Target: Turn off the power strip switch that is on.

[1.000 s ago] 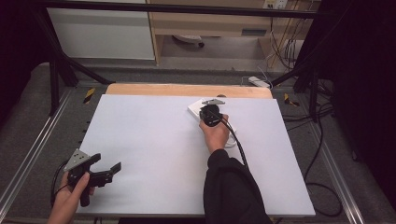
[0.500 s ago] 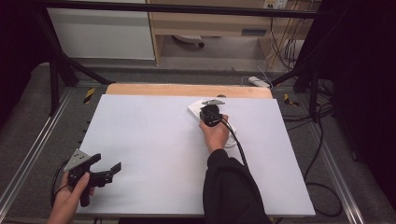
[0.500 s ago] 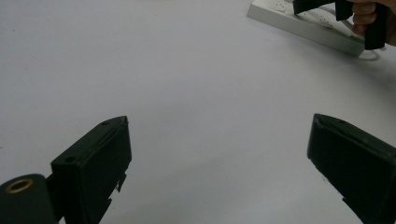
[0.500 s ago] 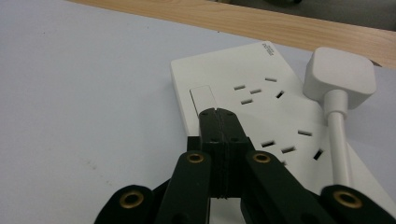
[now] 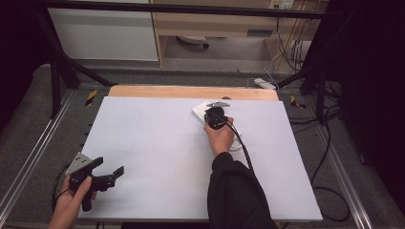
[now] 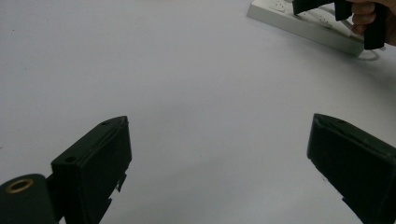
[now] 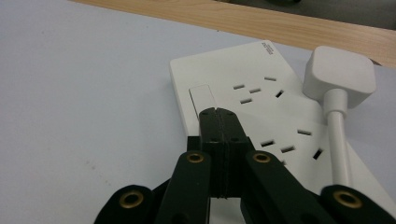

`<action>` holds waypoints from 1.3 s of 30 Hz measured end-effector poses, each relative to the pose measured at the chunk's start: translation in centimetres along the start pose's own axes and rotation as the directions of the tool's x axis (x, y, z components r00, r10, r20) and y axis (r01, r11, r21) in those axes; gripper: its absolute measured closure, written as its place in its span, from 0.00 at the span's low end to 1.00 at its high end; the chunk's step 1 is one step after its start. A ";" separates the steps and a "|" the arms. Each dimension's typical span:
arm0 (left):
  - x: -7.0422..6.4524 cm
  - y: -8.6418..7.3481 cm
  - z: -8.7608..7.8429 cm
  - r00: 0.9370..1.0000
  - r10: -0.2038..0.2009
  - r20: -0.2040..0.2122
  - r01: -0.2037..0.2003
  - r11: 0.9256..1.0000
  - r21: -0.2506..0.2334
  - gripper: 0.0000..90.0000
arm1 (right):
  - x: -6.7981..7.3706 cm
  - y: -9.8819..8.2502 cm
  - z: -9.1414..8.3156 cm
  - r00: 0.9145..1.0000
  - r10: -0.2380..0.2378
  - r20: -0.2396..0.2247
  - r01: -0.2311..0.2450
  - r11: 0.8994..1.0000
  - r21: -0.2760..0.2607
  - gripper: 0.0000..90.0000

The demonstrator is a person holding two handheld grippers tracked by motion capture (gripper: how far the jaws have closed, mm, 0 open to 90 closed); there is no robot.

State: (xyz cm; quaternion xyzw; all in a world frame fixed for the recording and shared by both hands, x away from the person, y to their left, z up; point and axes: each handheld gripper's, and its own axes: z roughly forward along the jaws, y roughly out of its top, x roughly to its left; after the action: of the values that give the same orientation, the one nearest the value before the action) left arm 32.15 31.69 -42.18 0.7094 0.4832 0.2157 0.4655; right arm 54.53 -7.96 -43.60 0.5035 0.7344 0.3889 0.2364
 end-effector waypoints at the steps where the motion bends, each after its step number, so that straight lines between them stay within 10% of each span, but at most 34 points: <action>1: 0.0 0.0 0.0 1.000 0.000 0.000 0.000 1.000 0.000 0.07 | 0.0 0.0 0.0 1.000 0.000 0.000 0.000 1.000 0.000 1.00; 39: 0.0 0.0 0.0 1.000 -0.001 0.000 0.001 1.000 0.006 0.07 | 0.0 0.2 0.0 1.000 -0.001 -0.001 0.001 1.000 0.021 1.00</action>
State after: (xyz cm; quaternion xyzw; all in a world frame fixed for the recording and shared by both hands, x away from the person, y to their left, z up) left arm 32.15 31.64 -42.23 0.7106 0.4841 0.2141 0.4636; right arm 54.66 -7.89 -43.46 0.5055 0.7388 0.3811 0.2310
